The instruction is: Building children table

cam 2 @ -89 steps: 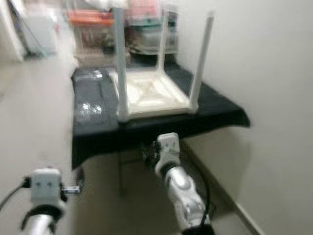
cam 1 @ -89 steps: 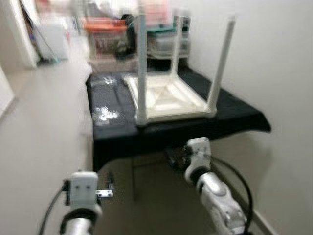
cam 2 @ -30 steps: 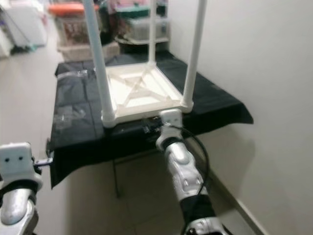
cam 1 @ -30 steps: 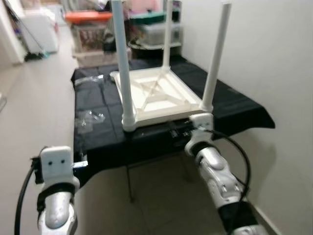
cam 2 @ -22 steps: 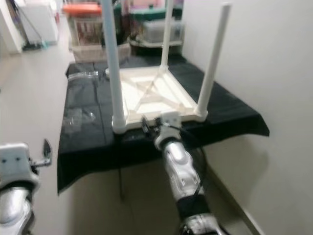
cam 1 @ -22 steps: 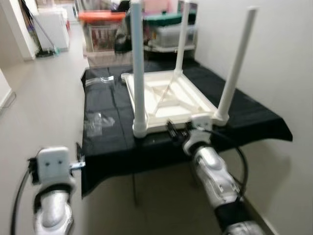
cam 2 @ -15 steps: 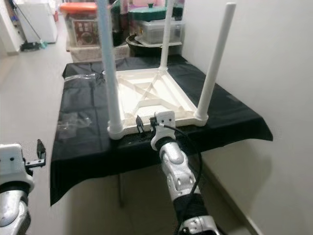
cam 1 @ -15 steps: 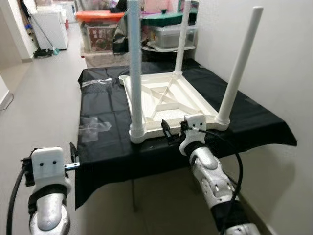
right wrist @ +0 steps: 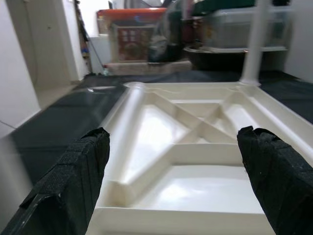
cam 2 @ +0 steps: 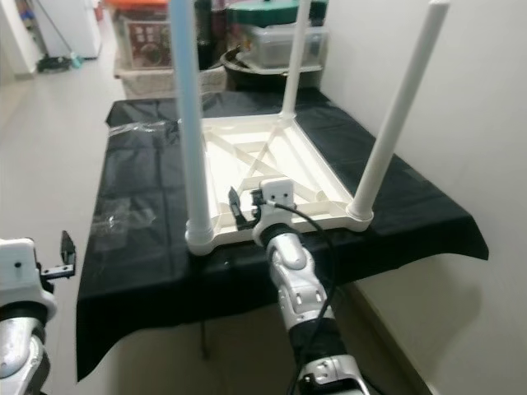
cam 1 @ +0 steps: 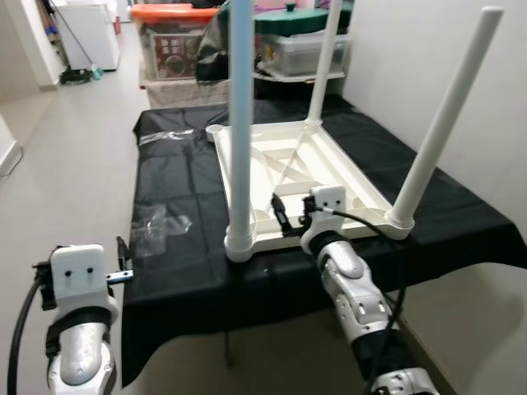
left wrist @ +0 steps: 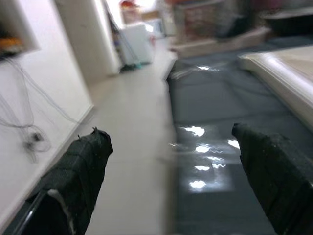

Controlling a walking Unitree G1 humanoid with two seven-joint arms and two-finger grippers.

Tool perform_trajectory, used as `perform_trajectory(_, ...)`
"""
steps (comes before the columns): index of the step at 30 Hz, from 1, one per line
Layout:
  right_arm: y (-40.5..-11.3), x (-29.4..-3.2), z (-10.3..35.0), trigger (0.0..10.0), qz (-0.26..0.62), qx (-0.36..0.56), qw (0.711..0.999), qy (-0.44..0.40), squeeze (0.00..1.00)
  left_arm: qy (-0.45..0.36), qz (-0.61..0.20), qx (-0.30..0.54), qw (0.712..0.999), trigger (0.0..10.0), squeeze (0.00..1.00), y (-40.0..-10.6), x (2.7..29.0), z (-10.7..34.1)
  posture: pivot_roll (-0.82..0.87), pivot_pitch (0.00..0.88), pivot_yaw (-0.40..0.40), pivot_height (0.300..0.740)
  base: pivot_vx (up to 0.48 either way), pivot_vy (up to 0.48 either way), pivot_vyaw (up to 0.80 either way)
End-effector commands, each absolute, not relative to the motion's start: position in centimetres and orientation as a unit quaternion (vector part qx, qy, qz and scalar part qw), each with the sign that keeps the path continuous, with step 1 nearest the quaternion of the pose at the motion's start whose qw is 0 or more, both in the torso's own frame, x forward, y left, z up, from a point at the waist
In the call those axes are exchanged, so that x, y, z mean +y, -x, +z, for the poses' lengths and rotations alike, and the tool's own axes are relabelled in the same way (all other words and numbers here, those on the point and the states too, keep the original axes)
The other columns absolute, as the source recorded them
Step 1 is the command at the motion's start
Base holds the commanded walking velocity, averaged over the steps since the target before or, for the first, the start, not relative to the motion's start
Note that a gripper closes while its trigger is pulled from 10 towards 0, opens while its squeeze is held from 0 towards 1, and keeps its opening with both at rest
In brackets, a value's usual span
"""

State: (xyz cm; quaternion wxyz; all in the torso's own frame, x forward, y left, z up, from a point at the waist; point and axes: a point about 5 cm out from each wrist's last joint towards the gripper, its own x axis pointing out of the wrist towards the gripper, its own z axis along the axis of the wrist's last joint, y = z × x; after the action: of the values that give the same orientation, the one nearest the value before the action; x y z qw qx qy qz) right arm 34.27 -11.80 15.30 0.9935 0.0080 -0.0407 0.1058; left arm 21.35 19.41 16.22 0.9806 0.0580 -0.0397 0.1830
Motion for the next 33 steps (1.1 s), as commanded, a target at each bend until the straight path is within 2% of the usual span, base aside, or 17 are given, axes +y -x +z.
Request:
perform_trajectory(1, -34.4, -11.9, 15.2, 10.0, 0.1, -0.04, 0.994, -0.009, 0.0, -0.054, 0.177, -0.037, 0.982, 10.0, 0.0, -21.3, 19.3, 16.2, 0.08, 0.0, -0.025, 0.74, 0.0, 0.0, 0.0)
perform_trajectory(10, -34.4, -12.1, 15.1, 10.0, 0.091, -0.037, 0.995, -0.007, 0.0, -0.044, 0.173, -0.035, 0.983, 10.0, 0.0, -21.3, 18.9, 15.9, 0.08, 0.0, -0.024, 0.74, 0.0, 0.0, 0.0)
perform_trajectory(18, -35.1, -13.7, 14.6, 10.0, 0.068, -0.013, 0.998, 0.001, 0.0, -0.01, 0.103, -0.002, 0.995, 10.0, 0.0, -21.0, 17.0, 14.3, 0.08, 0.0, -0.022, 0.74, 0.0, 0.0, 0.0)
perform_trajectory(20, -35.7, -14.5, 14.0, 10.0, 0.124, 0.023, 0.992, -0.004, 0.0, -0.007, 0.087, 0.012, 0.996, 10.0, 0.0, -20.7, 16.5, 13.6, 0.07, 0.0, -0.018, 0.74, 0.0, 0.0, 0.0)
perform_trajectory(22, -35.7, -14.5, 14.0, 10.0, 0.124, 0.023, 0.992, -0.004, 0.0, -0.007, 0.087, 0.012, 0.996, 10.0, 0.0, -20.7, 16.5, 13.6, 0.07, 0.0, -0.018, 0.74, 0.0, 0.0, 0.0)
perform_trajectory(23, -36.0, -15.0, 13.7, 10.0, 0.165, 0.045, 0.985, 0.006, 0.0, -0.005, 0.08, 0.02, 0.997, 10.0, 0.0, -20.5, 16.3, 13.2, 0.07, 0.0, -0.018, 0.74, 0.0, 0.0, 0.0)
perform_trajectory(24, -36.0, -15.0, 13.7, 10.0, 0.165, 0.045, 0.985, 0.006, 0.0, -0.005, 0.08, 0.02, 0.997, 10.0, 0.0, -20.5, 16.3, 13.2, 0.07, 0.0, -0.018, 0.74, 0.0, 0.0, 0.0)
perform_trajectory(25, -36.3, -15.7, 13.8, 10.0, 0.214, 0.062, 0.975, 0.018, 0.0, 0.003, 0.063, 0.026, 0.998, 10.0, 0.0, -20.3, 15.9, 12.9, 0.08, 0.0, -0.014, 0.74, 0.0, 0.0, 0.0)
perform_trajectory(26, -36.3, -15.7, 13.8, 10.0, 0.214, 0.062, 0.975, 0.018, 0.0, 0.003, 0.063, 0.026, 0.998, 10.0, 0.0, -20.3, 15.9, 12.9, 0.08, 0.0, -0.014, 0.74, 0.0, 0.0, 0.0)
perform_trajectory(27, -36.5, -16.3, 14.2, 10.0, 0.254, 0.077, 0.964, 0.013, 0.0, 0.019, 0.031, 0.032, 0.999, 10.0, 0.0, -20.1, 15.2, 12.7, 0.08, 0.0, -0.012, 0.74, 0.0, 0.0, 0.0)
perform_trajectory(30, -36.7, -16.7, 14.7, 10.0, 0.281, 0.078, 0.956, 0.012, 0.0, 0.031, 0.0, 0.034, 0.999, 10.0, 0.0, -19.8, 14.5, 12.6, 0.08, 0.003, -0.013, 0.74, 0.0, 0.0, 0.0)
perform_trajectory(32, -37.0, -16.7, 16.2, 10.0, 0.333, 0.065, 0.941, 0.002, 0.0, 0.036, -0.092, 0.028, 0.995, 10.0, 0.0, -18.8, 12.2, 12.7, 0.09, 0.016, -0.016, 0.74, 0.0, 0.0, 0.0)
perform_trajectory(33, -37.0, -16.7, 16.2, 10.0, 0.333, 0.065, 0.941, 0.002, 0.0, 0.036, -0.092, 0.028, 0.995, 10.0, 0.0, -18.8, 12.2, 12.7, 0.09, 0.016, -0.016, 0.74, 0.0, 0.0, 0.0)
